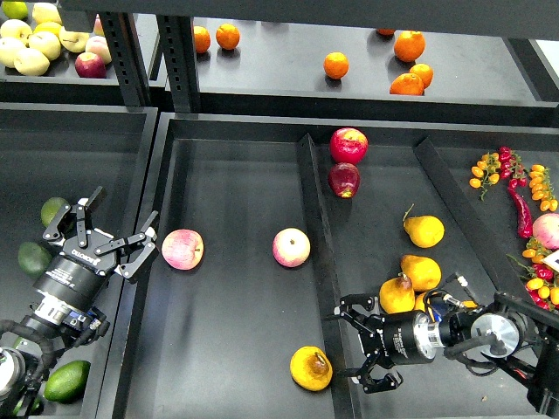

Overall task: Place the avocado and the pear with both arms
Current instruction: 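Lower the right gripper onto the bruised yellow pear and close it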

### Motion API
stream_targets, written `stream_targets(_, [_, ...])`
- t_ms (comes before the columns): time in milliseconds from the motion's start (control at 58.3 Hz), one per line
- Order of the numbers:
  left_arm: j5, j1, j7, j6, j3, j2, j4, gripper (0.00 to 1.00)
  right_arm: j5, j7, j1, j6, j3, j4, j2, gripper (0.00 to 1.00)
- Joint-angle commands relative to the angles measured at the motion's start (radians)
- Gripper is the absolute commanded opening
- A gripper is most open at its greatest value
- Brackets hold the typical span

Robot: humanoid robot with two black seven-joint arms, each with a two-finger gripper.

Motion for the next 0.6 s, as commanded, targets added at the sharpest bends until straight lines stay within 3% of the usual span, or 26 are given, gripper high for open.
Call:
stream_targets(0, [-0.001, 0.0, 0.0, 0.0, 0.001, 0.0, -0.001, 0.99, 0.0, 0.0, 0.001, -0.008, -0.008, -0.017, 0.012, 0.96])
stream_targets(583, [-0.001, 0.0, 0.0, 0.0, 0.004, 0.0, -0.001, 0.99, 0.001, 0.0, -0.003, -0.012, -0.001, -0.137, 0.104, 0.86])
